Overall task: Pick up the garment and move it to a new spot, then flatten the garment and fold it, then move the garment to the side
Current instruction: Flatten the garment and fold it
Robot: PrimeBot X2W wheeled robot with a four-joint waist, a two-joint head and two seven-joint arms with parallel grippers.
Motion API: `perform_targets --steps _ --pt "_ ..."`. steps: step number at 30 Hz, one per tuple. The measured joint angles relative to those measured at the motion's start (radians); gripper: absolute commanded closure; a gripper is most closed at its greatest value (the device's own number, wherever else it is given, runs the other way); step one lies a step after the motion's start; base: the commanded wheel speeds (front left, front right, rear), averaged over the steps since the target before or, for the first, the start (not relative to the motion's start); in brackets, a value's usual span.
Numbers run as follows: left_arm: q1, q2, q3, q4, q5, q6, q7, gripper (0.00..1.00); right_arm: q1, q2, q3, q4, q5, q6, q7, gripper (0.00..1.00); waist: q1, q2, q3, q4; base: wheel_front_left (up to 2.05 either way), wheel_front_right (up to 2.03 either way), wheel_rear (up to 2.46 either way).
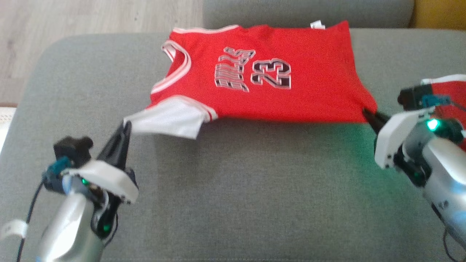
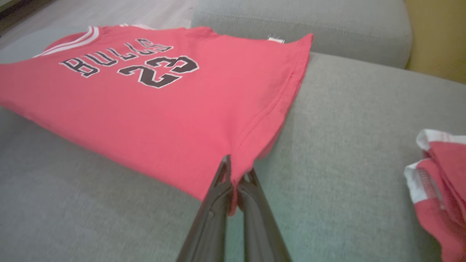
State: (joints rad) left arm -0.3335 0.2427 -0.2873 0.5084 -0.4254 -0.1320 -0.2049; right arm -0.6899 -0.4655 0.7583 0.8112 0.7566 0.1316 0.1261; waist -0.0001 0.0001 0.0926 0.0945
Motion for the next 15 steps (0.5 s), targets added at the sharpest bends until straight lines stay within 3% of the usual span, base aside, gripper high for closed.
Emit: perform_targets --steps 15 --pt "0.287 0.129 -0.063 -0.293 -0.011 0.018 0.138 1.00 0.171 -0.137 0.144 -0.184 0.171 0.000 0.156 1.00 0.0000 0.0000 -0.117 0.003 0.00 0.00 0.00"
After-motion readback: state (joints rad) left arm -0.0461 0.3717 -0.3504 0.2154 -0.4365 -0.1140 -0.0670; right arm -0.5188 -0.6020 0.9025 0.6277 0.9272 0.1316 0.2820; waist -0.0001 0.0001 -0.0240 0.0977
